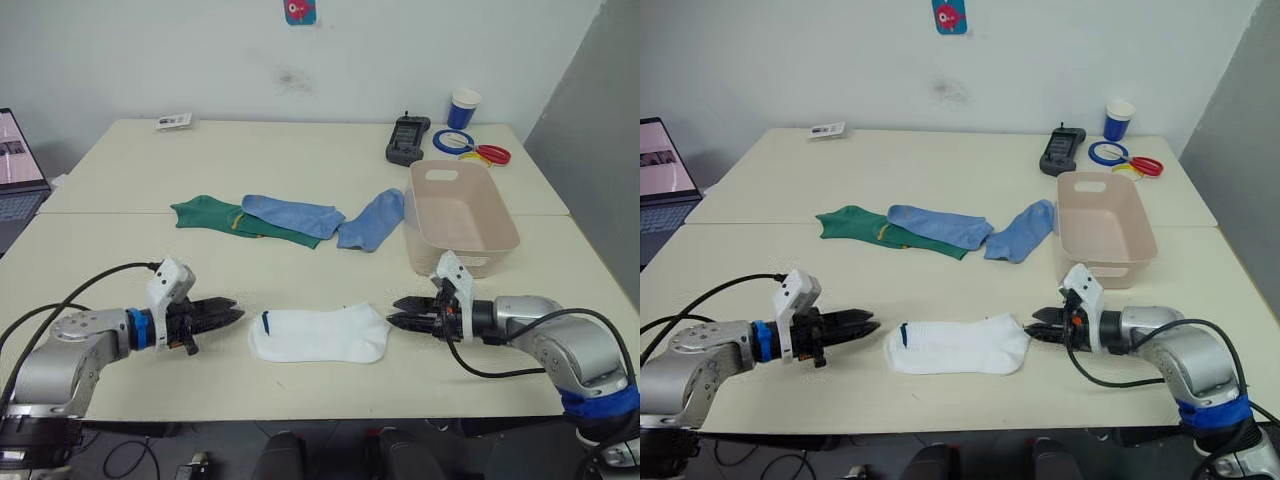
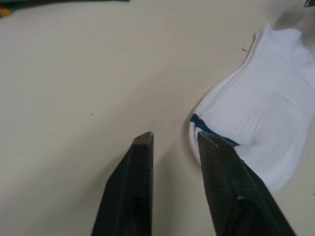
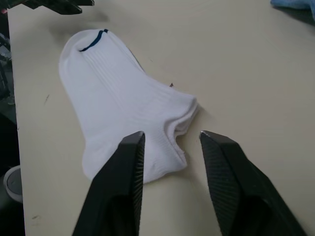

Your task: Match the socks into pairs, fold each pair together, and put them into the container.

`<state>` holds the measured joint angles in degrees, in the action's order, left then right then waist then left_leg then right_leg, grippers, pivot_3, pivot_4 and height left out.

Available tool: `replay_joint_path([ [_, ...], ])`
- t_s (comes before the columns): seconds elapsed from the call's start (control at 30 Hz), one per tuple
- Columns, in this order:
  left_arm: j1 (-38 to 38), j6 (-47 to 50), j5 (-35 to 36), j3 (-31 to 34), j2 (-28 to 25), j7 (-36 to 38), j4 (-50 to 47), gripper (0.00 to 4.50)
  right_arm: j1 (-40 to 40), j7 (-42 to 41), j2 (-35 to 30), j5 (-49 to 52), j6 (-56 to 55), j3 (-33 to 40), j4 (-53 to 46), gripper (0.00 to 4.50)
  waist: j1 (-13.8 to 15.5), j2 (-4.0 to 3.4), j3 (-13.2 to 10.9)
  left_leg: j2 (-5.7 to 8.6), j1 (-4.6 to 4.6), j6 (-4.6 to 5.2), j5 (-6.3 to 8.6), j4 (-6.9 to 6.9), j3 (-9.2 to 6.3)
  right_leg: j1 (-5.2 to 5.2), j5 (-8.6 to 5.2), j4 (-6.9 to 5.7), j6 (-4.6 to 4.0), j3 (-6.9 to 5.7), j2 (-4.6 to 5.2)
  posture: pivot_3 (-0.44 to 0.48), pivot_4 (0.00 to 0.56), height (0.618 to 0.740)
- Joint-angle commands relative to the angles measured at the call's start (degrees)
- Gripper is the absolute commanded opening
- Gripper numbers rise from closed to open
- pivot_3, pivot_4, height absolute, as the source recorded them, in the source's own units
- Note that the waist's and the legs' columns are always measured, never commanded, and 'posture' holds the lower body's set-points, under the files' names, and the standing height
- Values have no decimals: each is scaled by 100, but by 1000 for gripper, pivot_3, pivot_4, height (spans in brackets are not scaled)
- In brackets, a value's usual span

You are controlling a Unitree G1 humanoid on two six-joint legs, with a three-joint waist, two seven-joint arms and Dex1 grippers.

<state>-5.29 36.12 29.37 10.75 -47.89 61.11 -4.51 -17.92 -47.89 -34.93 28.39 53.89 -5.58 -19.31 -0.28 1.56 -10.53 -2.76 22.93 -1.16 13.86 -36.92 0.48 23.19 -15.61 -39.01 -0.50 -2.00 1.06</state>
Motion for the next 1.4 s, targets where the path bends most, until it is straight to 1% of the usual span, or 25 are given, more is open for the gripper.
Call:
replay_joint_path([
  [0.03,156,192,117,-6,131,-238,-410,2820,10,274,198,195,399,-77,-164,3211,-1,0,0,0,-1,0,0,1,-1,0,0,-1,0,0,0,0,150,740],
  [0.07,198,221,78,-70,206,-323,-427,3153,1,331,284,211,465,-125,-169,3590,-3,0,0,0,0,0,0,2,0,0,0,0,0,-1,-1,0,150,740],
  [0.17,242,344,-6,-203,341,-536,-446,3153,-8,432,399,208,643,-221,-153,3590,-6,0,0,-2,0,0,0,2,-1,1,0,-1,0,1,-2,0,150,740],
  [0.33,360,301,-84,-363,326,-516,-477,3153,-91,449,464,248,737,-422,-54,3590,0,0,1,4,-1,0,0,2,0,0,0,0,0,3,-1,0,150,740],
  [0.43,338,408,89,-308,418,-514,-541,2575,-203,458,598,353,794,-426,28,2998,-1,0,1,2,-1,0,0,2,-1,0,0,0,0,1,-2,0,150,740],
  [0.5,358,485,192,-276,439,-498,-637,1981,-259,463,649,383,836,-406,56,2329,-1,0,0,1,0,0,0,2,-1,0,0,0,0,0,-2,0,150,740],
  [0.53,374,528,244,-245,451,-502,-690,1760,-274,458,668,407,865,-386,66,2066,-2,0,0,2,1,0,0,2,-2,0,0,0,0,0,-2,0,150,740],
  [0.6,407,597,309,-201,446,-524,-768,1083,-299,450,669,422,891,-363,102,1299,-2,1,0,2,1,0,0,2,-2,0,0,0,0,2,-1,0,150,740],
  [0.7,462,707,409,-145,444,-581,-871,206,-321,401,611,437,904,-333,154,306,-2,0,0,2,1,0,0,2,-6,0,0,1,0,0,-1,0,150,740],
  [0.73,509,789,485,-117,456,-605,-967,0,-316,387,584,470,938,-301,145,14,-2,0,0,2,0,0,0,2,-5,0,0,1,0,0,-2,0,150,740],
  [0.87,768,1030,763,-27,499,-744,-1396,0,-234,326,425,654,1073,-196,7,14,-3,1,0,1,1,0,0,2,-8,0,0,1,0,3,-1,0,150,740],
  [1.03,1132,1632,1408,183,795,-1308,-2182,0,-299,45,10,773,1058,-141,133,14,-1,1,1,3,2,0,0,2,-14,0,0,2,0,4,0,0,150,740],
  [1.1,1197,1654,1413,153,865,-1492,-2322,0,-391,-82,-108,747,990,-200,283,14,-3,1,1,2,0,0,0,1,-15,-1,0,2,0,4,0,0,150,740],
  [1.2,1100,1722,1441,175,971,-1804,-2331,0,-591,-214,-189,633,861,-319,569,14,-5,1,1,2,-1,1,0,2,-15,0,0,0,0,2,-4,0,150,740],
  [1.3,974,1510,1075,67,893,-1968,-2043,0,-758,-295,-202,592,842,-428,781,14,-4,1,1,3,0,1,0,2,-14,0,0,1,0,1,-10,0,150,740],
  [1.4,894,1408,940,66,747,-1889,-1809,0,-761,-336,-210,669,913,-467,749,14,-2,1,1,5,1,1,0,2,-13,0,0,2,-1,2,-26,0,150,740],
])
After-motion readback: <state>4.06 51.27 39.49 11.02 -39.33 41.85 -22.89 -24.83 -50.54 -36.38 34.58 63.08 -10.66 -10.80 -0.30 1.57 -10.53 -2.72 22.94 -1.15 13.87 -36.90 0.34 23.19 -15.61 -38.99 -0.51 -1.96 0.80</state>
